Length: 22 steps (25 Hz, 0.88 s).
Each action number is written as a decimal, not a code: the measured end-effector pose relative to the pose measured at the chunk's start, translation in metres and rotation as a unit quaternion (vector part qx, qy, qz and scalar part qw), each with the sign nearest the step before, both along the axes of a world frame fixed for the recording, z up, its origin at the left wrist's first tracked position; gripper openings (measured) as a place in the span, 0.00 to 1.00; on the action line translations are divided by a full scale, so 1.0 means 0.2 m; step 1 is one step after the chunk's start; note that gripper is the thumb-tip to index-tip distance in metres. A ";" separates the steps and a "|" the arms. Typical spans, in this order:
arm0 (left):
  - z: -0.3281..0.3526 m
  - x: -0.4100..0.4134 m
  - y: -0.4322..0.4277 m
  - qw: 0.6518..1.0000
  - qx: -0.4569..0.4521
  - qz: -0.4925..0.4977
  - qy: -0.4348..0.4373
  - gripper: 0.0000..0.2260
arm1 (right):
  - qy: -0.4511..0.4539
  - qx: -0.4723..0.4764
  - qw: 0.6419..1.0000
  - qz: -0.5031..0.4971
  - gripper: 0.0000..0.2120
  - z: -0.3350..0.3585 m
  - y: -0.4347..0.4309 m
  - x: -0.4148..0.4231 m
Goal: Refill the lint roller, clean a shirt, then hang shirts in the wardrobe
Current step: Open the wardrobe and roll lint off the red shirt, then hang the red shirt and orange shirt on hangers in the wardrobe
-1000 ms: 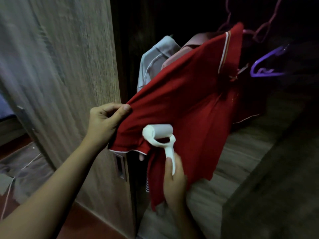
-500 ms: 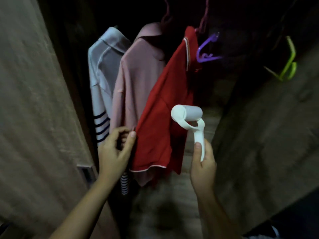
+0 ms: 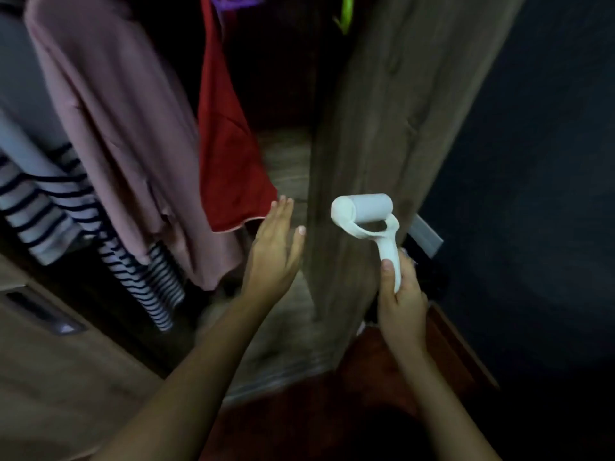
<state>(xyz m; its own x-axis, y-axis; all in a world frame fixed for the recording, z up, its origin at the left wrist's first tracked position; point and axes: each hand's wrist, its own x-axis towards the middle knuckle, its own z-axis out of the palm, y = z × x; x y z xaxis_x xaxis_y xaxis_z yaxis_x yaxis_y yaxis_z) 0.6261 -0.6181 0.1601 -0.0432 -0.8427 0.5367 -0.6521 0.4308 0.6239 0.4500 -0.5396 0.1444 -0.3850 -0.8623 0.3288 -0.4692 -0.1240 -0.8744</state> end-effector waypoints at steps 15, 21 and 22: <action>-0.57 -2.15 1.33 0.940 0.182 -0.264 -0.119 0.33 | 0.104 0.228 0.946 -0.207 0.17 -0.44 1.77 -1.91; -0.89 -2.63 1.63 0.867 0.245 -0.369 -0.230 0.32 | 0.174 0.324 0.898 -0.242 0.20 -0.71 2.09 -2.41; -0.93 -2.68 1.66 0.862 0.247 -0.371 -0.242 0.31 | 0.171 0.332 0.893 -0.250 0.19 -0.74 2.12 -2.45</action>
